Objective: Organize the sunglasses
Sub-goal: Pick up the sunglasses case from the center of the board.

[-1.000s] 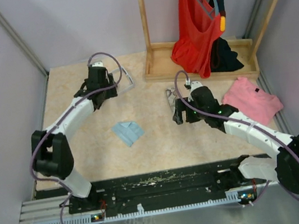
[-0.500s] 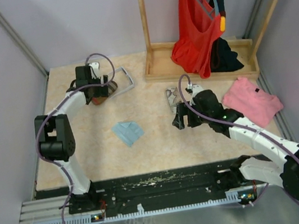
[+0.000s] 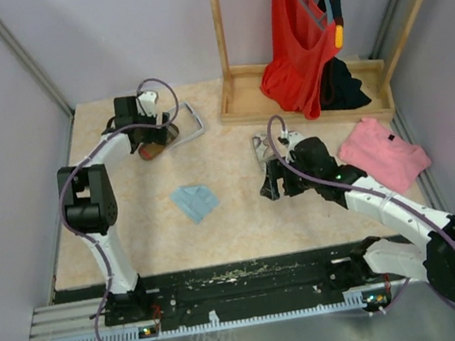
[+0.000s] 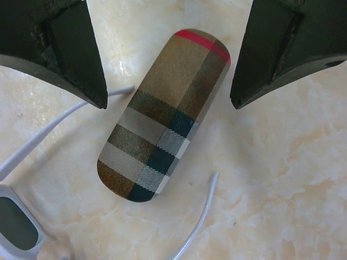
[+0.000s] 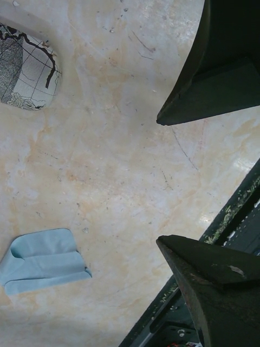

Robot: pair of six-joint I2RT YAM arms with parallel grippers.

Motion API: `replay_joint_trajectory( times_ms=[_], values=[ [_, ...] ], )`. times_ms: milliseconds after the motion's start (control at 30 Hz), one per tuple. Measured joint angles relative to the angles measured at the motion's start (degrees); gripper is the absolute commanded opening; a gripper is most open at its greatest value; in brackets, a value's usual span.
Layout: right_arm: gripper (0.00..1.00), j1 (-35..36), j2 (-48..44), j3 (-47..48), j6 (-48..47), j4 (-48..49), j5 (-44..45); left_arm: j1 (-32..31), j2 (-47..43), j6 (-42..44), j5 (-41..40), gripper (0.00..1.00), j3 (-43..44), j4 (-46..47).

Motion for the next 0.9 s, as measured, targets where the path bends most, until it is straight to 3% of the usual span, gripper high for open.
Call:
replay_joint_trajectory(
  times_ms=[667, 900],
  values=[
    [0.82, 0.0, 1.0, 0.0, -1.0, 0.0, -1.6, 0.8, 9.0, 5.3, 5.7, 0.91, 7.2, -3.0],
    [0.81, 0.0, 1.0, 0.0, -1.1, 0.0, -1.9, 0.8, 10.6, 6.1, 5.9, 0.71, 7.2, -3.5]
  ],
)
